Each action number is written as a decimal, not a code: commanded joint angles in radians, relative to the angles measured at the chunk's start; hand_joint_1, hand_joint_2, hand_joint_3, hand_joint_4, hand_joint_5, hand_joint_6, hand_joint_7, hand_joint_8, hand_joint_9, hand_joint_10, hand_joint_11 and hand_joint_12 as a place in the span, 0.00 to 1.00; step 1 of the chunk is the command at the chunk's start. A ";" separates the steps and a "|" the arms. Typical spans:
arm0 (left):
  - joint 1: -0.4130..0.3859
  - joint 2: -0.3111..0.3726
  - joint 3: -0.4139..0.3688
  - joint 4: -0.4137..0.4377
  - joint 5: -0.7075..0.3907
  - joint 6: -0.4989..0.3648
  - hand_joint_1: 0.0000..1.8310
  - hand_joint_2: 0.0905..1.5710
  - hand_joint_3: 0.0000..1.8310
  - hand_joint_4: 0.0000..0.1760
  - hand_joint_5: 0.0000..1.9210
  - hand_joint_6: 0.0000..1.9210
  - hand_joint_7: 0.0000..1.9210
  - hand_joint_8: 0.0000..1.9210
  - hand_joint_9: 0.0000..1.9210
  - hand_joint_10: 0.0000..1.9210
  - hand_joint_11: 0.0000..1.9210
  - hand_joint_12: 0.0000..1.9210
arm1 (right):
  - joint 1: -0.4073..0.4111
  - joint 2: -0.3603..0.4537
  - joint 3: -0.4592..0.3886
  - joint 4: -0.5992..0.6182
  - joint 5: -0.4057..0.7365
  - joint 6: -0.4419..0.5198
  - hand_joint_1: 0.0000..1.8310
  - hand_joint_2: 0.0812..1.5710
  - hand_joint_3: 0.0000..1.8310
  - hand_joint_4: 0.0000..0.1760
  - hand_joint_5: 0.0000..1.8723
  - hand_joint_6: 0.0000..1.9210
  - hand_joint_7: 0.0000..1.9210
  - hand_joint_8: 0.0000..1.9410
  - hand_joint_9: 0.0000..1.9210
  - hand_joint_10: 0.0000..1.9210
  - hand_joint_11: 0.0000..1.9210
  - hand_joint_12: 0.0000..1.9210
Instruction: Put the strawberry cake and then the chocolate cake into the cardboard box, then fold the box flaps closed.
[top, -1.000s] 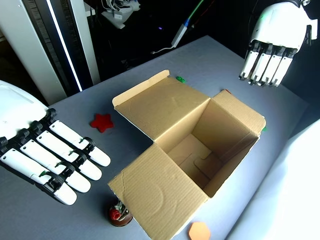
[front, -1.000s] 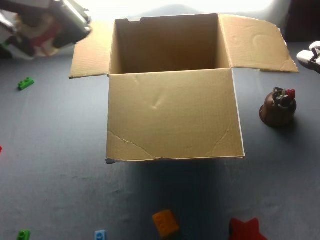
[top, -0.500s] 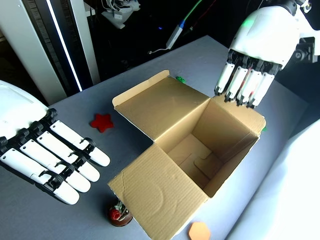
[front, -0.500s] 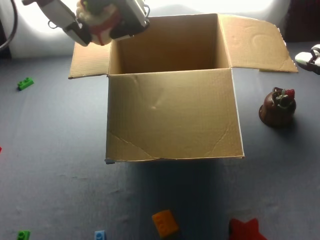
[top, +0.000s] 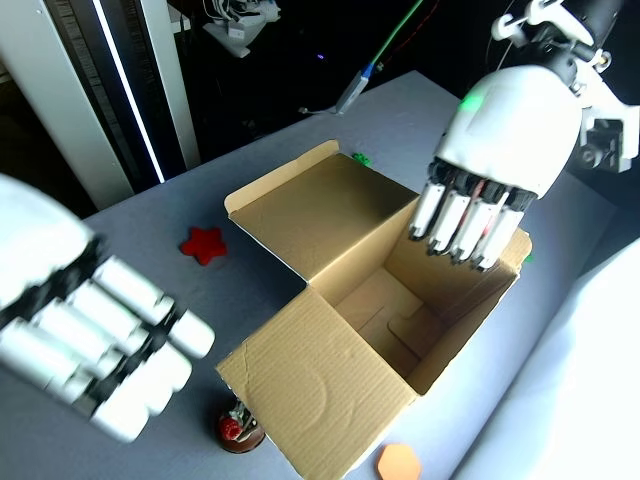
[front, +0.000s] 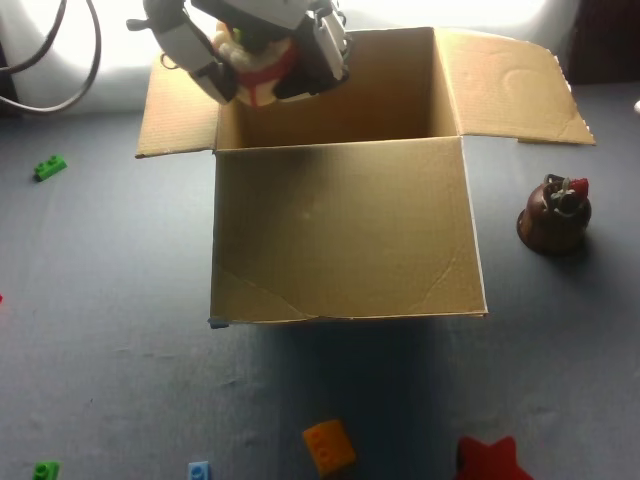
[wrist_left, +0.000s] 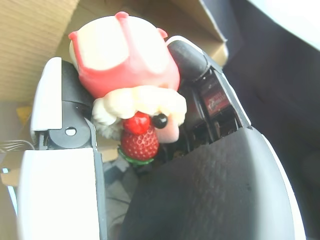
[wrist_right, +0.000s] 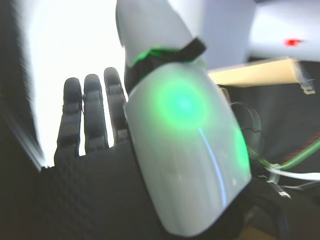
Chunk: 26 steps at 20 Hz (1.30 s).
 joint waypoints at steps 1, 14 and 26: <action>-0.002 0.004 0.009 -0.066 0.047 0.011 0.81 0.79 0.00 0.00 0.39 0.65 0.28 0.88 0.30 0.83 0.34 0.88 | 0.004 0.005 0.010 -0.011 0.059 -0.006 0.65 0.67 0.00 0.06 0.05 0.00 0.08 0.00 0.08 0.00 0.00 0.28; 0.024 -0.040 0.034 -0.067 0.064 0.037 0.70 0.71 0.00 0.00 0.24 0.39 0.30 0.27 0.29 0.40 0.16 0.72 | -0.027 -0.024 0.041 0.106 0.053 -0.138 0.62 0.70 0.01 0.00 0.03 0.00 0.06 0.00 0.07 0.00 0.00 0.21; -0.014 -0.012 0.039 -0.036 0.065 0.037 0.47 0.66 0.00 0.32 0.03 0.00 0.07 0.00 0.12 0.01 0.00 0.46 | -0.004 -0.061 0.107 0.257 -0.020 -0.181 0.64 0.69 0.00 0.00 0.03 0.01 0.05 0.01 0.03 0.01 0.00 0.02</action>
